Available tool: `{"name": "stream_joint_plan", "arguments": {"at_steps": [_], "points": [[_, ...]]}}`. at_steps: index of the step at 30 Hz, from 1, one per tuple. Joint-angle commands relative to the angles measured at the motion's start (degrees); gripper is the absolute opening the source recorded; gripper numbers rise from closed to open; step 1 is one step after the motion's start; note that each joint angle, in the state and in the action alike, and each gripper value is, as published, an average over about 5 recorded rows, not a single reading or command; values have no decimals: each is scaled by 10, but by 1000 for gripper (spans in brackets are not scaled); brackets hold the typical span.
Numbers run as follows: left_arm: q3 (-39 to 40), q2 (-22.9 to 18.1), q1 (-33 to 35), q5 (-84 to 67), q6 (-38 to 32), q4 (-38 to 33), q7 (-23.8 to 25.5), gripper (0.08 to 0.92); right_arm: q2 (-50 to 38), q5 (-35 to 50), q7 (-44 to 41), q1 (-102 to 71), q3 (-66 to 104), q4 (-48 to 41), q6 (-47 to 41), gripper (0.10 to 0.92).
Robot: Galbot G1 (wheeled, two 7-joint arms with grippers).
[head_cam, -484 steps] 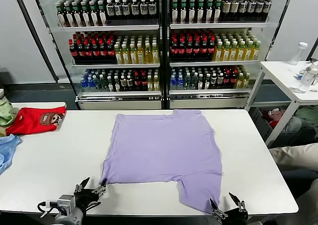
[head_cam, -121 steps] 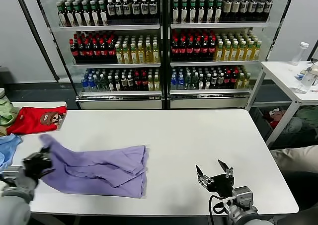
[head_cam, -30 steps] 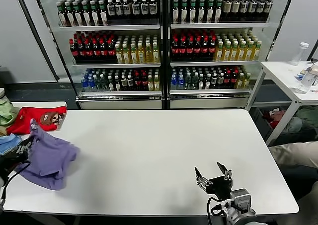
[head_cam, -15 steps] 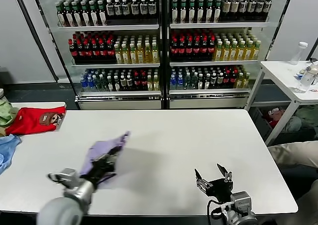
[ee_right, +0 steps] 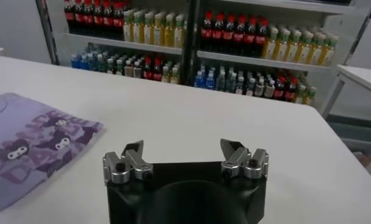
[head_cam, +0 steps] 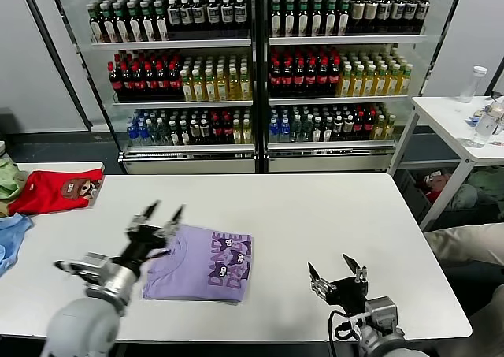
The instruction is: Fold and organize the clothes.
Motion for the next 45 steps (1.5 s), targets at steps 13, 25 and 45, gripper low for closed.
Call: {"name": "stream_joint_plan", "arguments": {"at_steps": [13, 25, 45], "points": [[-117, -21, 39, 62, -106, 92, 20, 822, 138, 205, 137, 293, -286, -237, -4, 823], [-110, -30, 38, 69, -110, 98, 21, 823, 155, 262, 228, 285, -299, -253, 2, 821], [-110, -32, 38, 69, -120, 106, 21, 823, 170, 265, 199, 288, -273, -270, 18, 321]]}}
